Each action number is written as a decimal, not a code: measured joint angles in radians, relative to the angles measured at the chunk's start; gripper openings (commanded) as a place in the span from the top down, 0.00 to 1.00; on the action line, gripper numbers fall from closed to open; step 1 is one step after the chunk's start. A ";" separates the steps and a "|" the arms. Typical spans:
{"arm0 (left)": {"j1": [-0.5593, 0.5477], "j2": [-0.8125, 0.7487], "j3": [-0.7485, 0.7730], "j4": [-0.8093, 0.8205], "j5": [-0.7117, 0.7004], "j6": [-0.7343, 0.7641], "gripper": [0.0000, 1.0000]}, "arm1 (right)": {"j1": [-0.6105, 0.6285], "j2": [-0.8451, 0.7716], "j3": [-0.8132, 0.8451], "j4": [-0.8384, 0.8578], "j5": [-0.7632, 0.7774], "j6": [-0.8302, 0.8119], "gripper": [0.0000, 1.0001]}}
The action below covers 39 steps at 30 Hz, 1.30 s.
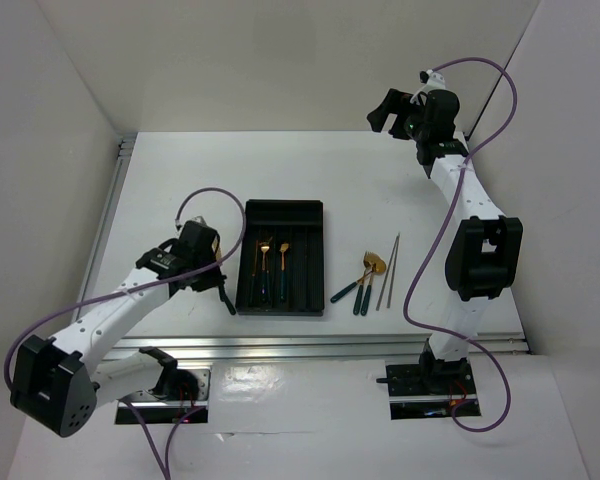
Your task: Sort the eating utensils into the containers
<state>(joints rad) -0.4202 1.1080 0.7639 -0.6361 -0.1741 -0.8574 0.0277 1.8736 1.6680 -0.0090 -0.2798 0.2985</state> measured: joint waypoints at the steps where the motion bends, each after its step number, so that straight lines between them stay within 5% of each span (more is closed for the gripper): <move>1: -0.006 -0.003 0.009 0.011 0.018 0.021 1.00 | 0.000 0.000 0.000 0.000 0.000 0.000 0.00; 13: -0.112 0.156 0.105 0.149 0.149 0.171 1.00 | 0.000 0.000 0.000 0.000 0.013 0.000 0.00; 34: -0.114 0.289 0.116 0.137 0.052 0.097 1.00 | 0.000 0.000 0.000 0.000 0.029 0.000 0.00; 39: -0.114 0.305 0.116 0.134 0.039 0.084 0.92 | 0.000 0.000 0.000 0.000 0.029 -0.001 0.00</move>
<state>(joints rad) -0.5346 1.4128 0.8795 -0.5026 -0.1349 -0.7734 0.0277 1.8736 1.6680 -0.0090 -0.2504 0.2977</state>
